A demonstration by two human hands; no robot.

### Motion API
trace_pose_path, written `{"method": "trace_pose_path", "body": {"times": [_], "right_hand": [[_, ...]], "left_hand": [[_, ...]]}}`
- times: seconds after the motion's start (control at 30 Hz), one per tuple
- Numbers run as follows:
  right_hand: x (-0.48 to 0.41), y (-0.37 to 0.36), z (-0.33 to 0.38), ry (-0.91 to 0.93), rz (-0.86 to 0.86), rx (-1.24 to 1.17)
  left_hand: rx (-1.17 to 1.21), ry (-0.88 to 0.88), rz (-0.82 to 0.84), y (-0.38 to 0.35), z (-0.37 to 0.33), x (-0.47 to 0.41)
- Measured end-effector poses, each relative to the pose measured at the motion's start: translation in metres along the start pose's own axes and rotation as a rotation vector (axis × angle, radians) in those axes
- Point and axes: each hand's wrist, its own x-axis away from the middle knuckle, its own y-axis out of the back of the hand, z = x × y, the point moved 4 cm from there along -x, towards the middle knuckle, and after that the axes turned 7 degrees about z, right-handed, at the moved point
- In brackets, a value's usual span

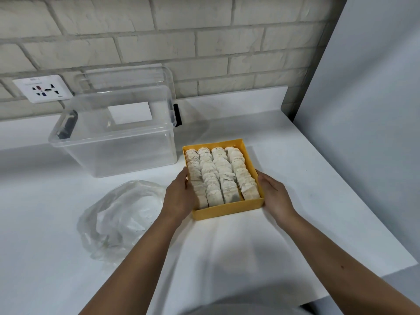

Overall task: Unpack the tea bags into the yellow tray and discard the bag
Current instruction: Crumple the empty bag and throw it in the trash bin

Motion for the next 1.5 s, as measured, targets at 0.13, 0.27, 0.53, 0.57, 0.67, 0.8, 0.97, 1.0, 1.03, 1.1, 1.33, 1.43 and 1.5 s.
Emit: {"method": "trace_pose_path", "body": {"times": [0.13, 0.27, 0.53, 0.57, 0.67, 0.8, 0.97, 1.0, 1.03, 1.1, 1.33, 1.43, 1.5], "right_hand": [[-0.01, 0.005, 0.003, -0.009, -0.018, 0.003], [-0.025, 0.008, 0.003, -0.018, -0.028, 0.049], [-0.064, 0.014, 0.011, 0.039, -0.018, 0.218], [-0.071, 0.014, 0.014, 0.046, -0.019, 0.226], [-0.092, 0.013, 0.017, 0.047, -0.028, 0.23], [-0.117, 0.008, 0.02, 0.045, -0.045, 0.223], [-0.145, 0.004, 0.024, 0.054, -0.059, 0.219], [-0.151, 0.003, 0.025, 0.057, -0.058, 0.214], [-0.157, 0.002, 0.026, 0.058, -0.058, 0.205], [-0.167, 0.0, 0.027, 0.06, -0.056, 0.191], [-0.192, -0.007, 0.034, 0.077, -0.046, 0.205], [-0.197, -0.009, 0.033, 0.082, -0.048, 0.211], [-0.2, -0.01, 0.033, 0.084, -0.05, 0.216]], "left_hand": [[0.01, -0.004, 0.008, -0.001, -0.002, -0.008], [-0.018, -0.039, 0.03, -0.005, -0.015, -0.018], [0.042, -0.005, 0.017, -0.009, -0.015, -0.054], [0.085, 0.022, 0.0, -0.009, -0.013, -0.061], [0.256, 0.125, -0.071, -0.01, -0.004, -0.079], [0.473, 0.177, -0.13, -0.015, -0.002, -0.098], [0.574, 0.169, -0.205, -0.018, -0.007, -0.116], [0.577, 0.169, -0.214, -0.018, -0.009, -0.121], [0.584, 0.165, -0.221, -0.018, -0.01, -0.125], [0.599, 0.158, -0.23, -0.017, -0.013, -0.134], [0.613, 0.156, -0.265, -0.012, -0.011, -0.157], [0.624, 0.163, -0.29, -0.013, -0.013, -0.162], [0.62, 0.174, -0.297, -0.012, -0.014, -0.164]]}}
